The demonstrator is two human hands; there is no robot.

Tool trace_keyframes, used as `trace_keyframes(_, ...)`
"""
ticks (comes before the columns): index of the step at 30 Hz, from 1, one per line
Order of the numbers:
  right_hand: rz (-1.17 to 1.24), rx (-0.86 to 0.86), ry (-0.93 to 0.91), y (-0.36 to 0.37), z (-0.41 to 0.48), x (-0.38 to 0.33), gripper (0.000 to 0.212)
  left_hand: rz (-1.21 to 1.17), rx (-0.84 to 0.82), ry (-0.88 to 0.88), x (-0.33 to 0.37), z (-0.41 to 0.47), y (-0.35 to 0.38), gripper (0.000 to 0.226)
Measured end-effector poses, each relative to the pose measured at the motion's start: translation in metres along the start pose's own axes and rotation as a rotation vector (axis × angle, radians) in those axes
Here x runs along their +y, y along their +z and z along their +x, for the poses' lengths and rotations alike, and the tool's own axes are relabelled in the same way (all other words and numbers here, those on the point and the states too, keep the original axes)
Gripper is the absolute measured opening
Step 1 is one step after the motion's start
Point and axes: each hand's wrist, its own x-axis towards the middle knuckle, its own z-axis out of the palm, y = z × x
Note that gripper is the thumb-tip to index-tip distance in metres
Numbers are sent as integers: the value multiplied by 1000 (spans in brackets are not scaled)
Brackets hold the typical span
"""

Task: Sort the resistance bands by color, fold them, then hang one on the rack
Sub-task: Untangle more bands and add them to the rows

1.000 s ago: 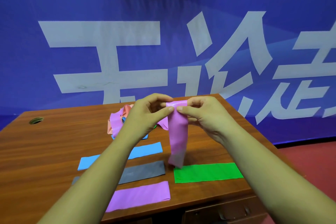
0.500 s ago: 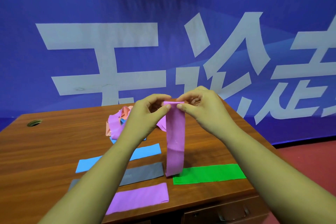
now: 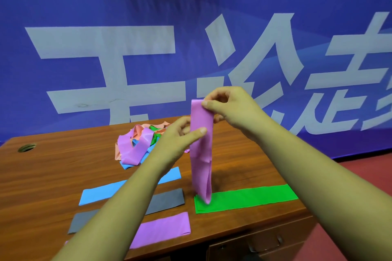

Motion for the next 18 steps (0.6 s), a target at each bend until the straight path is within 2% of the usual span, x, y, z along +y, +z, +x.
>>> trace_keyframes(2, 35, 48, 27, -5, 8, 3, 10, 38, -60, -76, -16, 0, 6, 33)
trace_keyframes(7, 44, 176, 134, -22, 23, 21, 14, -120, -220, -266, -40, -6, 22, 16)
trace_keyframes(10, 53, 289, 193, -38, 32, 43, 15, -61, -329, -339, -47, -12, 27, 15)
trace_keyframes(15, 42, 409, 271, -61, 36, 86, 15, 24, -235, -424, -58, -5, 20, 20)
trace_keyframes(18, 35, 487, 355, -77, 33, 121, 21, 162, -242, -455, -64, -1, 15, 11)
